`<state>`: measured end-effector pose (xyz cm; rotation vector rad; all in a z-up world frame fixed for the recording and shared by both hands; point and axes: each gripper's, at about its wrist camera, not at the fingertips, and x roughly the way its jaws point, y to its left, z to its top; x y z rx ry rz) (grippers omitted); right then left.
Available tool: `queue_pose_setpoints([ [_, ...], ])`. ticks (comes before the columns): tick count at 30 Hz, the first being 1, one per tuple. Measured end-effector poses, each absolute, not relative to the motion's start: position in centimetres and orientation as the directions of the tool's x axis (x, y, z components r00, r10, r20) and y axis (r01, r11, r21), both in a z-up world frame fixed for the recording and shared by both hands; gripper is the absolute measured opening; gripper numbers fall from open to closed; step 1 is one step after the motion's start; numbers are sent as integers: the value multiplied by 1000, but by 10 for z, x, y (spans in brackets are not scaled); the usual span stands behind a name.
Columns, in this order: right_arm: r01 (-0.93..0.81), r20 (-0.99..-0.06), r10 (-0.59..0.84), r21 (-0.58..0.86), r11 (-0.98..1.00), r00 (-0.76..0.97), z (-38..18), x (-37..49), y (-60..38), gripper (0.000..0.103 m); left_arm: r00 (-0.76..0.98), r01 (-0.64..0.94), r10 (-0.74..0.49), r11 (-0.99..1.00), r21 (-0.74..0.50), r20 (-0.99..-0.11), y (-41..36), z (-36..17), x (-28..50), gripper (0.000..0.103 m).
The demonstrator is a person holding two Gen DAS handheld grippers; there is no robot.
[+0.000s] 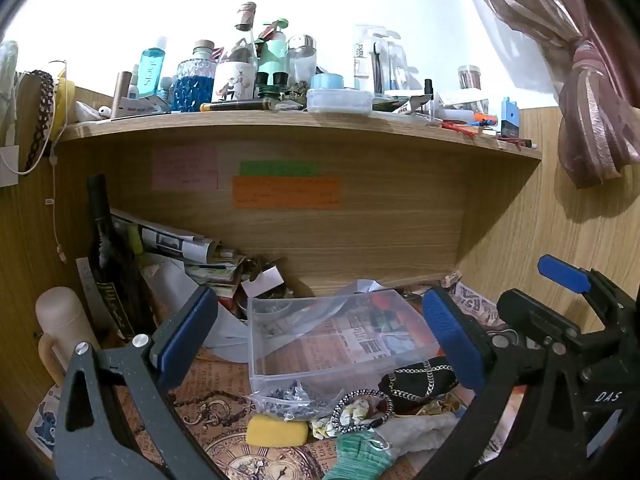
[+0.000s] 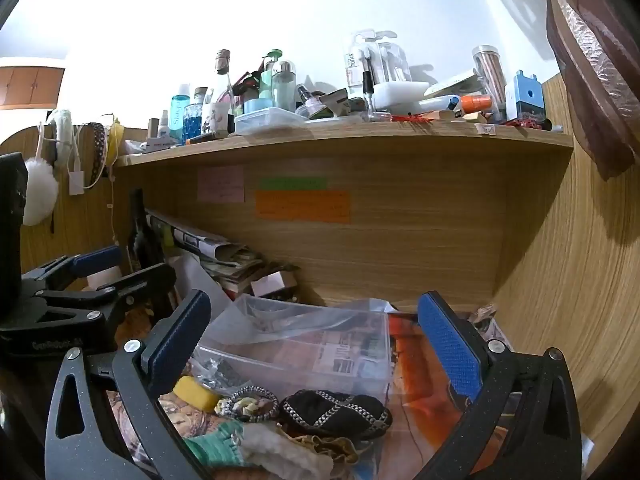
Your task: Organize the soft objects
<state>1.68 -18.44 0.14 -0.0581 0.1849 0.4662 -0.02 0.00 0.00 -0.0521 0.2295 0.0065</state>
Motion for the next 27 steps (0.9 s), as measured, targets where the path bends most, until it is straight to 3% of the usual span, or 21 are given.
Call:
queue_pose_setpoints([
  [27,-456,-196,449,11,890,872,2,18,-184,103,975,2,-12,999,-42,-224,-6,1,-1,103],
])
